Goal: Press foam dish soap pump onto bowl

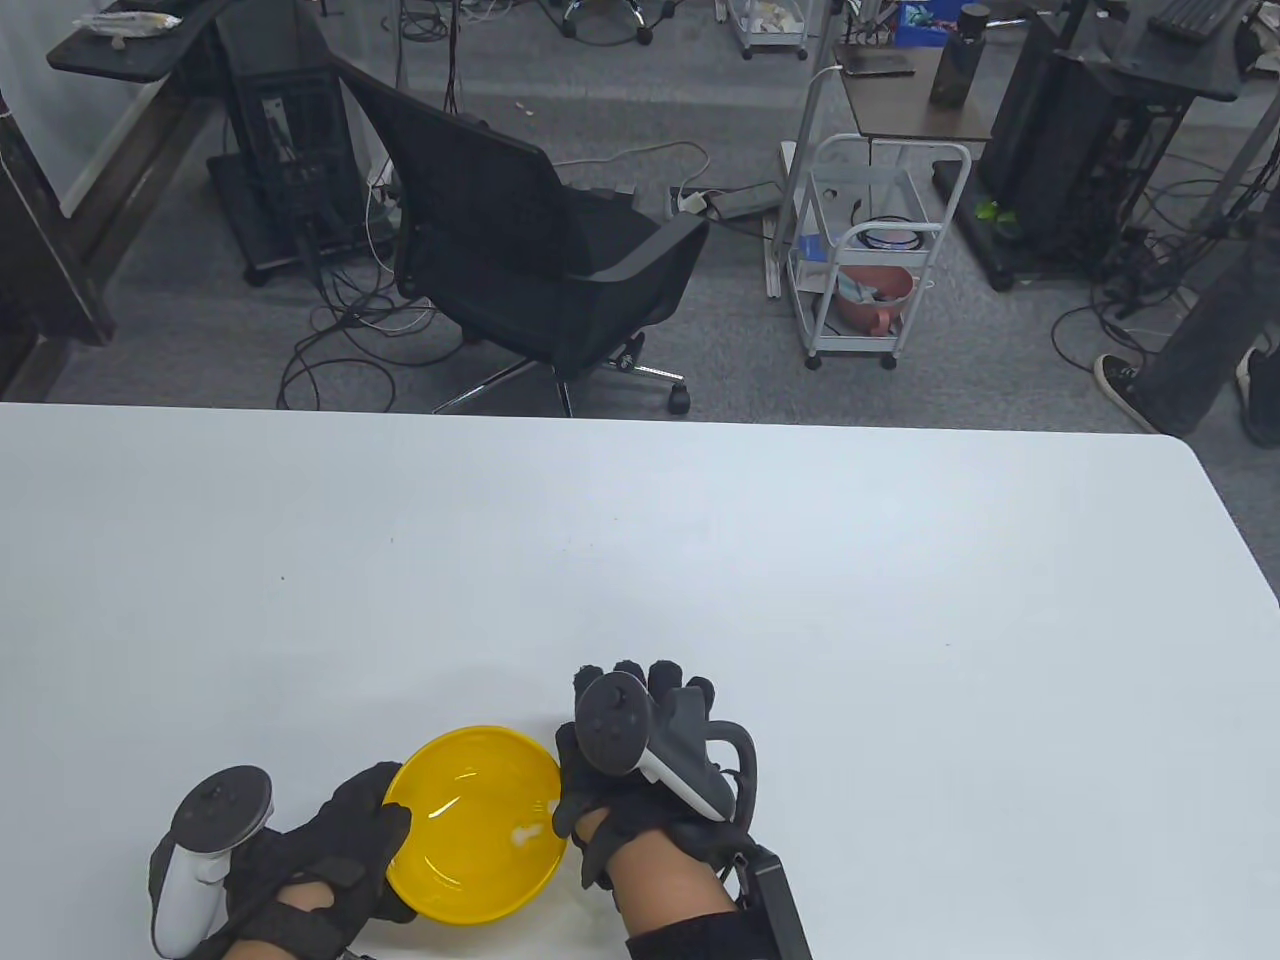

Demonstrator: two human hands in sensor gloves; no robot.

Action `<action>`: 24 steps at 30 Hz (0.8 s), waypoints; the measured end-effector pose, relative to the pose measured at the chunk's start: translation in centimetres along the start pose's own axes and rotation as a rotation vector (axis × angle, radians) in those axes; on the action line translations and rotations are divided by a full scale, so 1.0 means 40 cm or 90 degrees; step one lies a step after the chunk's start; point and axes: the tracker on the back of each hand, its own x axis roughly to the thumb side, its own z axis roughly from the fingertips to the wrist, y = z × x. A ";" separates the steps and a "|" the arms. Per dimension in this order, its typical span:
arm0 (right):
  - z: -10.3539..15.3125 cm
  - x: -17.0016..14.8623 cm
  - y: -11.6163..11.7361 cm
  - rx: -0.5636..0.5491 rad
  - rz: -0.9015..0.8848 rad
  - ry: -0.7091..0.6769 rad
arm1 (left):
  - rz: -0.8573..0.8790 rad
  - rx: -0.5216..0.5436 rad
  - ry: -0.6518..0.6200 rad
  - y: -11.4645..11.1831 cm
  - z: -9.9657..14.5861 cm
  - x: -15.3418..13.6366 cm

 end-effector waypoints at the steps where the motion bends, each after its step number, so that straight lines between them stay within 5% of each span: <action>1: 0.000 -0.004 -0.001 0.000 -0.014 -0.005 | 0.000 0.000 -0.001 0.000 0.000 0.000; 24: 0.018 0.004 -0.037 -0.044 -0.009 -0.013 | -0.003 -0.012 -0.017 -0.004 0.001 0.003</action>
